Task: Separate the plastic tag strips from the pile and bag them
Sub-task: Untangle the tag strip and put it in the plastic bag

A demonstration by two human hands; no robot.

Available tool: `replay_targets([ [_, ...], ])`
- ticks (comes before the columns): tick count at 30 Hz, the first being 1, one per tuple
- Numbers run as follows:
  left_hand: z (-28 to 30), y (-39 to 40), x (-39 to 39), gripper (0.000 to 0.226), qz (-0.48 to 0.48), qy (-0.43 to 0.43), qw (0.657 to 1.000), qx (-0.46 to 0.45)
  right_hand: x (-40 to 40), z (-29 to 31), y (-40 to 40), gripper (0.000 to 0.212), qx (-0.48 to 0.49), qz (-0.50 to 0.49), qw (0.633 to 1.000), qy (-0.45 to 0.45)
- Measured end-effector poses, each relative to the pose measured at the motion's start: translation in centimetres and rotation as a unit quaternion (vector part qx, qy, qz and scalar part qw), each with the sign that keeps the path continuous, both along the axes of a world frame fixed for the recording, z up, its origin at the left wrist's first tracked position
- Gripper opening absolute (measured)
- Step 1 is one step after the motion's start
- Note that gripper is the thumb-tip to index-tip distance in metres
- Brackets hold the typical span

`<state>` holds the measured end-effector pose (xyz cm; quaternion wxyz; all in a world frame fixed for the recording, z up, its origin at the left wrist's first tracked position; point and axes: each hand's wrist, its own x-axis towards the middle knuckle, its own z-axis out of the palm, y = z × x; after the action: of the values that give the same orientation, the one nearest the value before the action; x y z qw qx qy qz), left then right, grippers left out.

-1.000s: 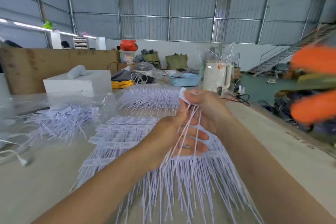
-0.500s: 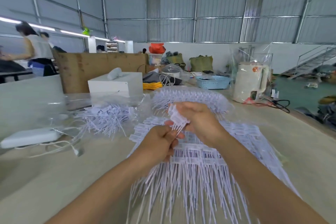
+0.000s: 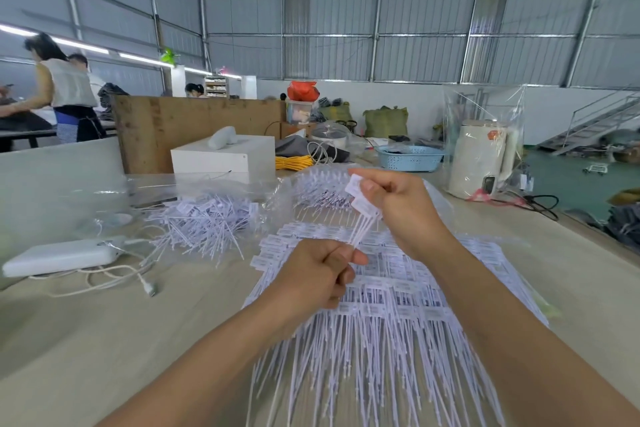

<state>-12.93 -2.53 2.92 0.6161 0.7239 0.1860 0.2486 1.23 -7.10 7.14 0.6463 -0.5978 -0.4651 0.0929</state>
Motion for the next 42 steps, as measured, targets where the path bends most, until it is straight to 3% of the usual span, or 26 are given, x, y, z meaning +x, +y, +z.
replay_targets([
  [3, 0.4, 0.2, -0.1, 0.031, 0.026, -0.021, 0.999, 0.012, -0.8, 0.3, 0.0, 0.030, 0.013, -0.024, 0.999, -0.039],
  [6, 0.6, 0.0, -0.2, 0.030, 0.030, -0.033, 0.999, -0.003, -1.9, 0.3, 0.0, 0.037, -0.037, -0.005, 0.991, -0.130],
  [9, 0.0, -0.6, -0.5, 0.028, 0.026, -0.029, 0.999, -0.009, -2.8, 0.1, 0.2, 0.035, -0.026, 0.025, 0.990, -0.137],
  [14, -0.6, -0.1, -1.3, 0.030, 0.059, -0.029, 0.997, 0.033, -3.5, -0.7, 0.5, 0.032, 0.011, -0.024, 0.992, -0.125],
  [20, -0.4, 4.3, -5.6, 0.034, 0.124, 0.033, 0.991, 0.038, -4.0, -2.9, 0.5, 0.076, -0.093, 0.020, 0.991, -0.089],
  [23, 0.0, 8.2, -7.7, 0.033, 0.185, 0.055, 0.981, -0.024, -3.6, -4.2, 0.7, 0.055, -0.121, 0.038, 0.990, -0.064],
  [26, 0.3, 11.9, -8.1, 0.033, 0.229, 0.070, 0.968, -0.081, -3.9, -5.1, 2.0, 0.031, -0.131, 0.081, 0.987, 0.043],
  [31, 0.1, 16.9, -6.2, 0.032, 0.263, 0.091, 0.948, -0.155, -6.1, -5.2, 6.2, 0.012, -0.172, 0.156, 0.958, 0.167],
  [34, 0.3, 19.4, -4.6, 0.027, 0.273, 0.073, 0.941, -0.186, -7.4, -5.3, 8.6, 0.010, -0.185, 0.172, 0.948, 0.192],
  [37, 0.4, 21.7, -3.4, 0.029, 0.298, 0.094, 0.938, -0.151, -7.8, -5.6, 10.1, 0.011, -0.186, 0.177, 0.947, 0.192],
  [42, -0.8, 25.1, -1.7, 0.030, 0.351, 0.285, 0.887, 0.094, -7.3, -6.2, 10.6, 0.013, -0.187, 0.199, 0.945, 0.180],
])
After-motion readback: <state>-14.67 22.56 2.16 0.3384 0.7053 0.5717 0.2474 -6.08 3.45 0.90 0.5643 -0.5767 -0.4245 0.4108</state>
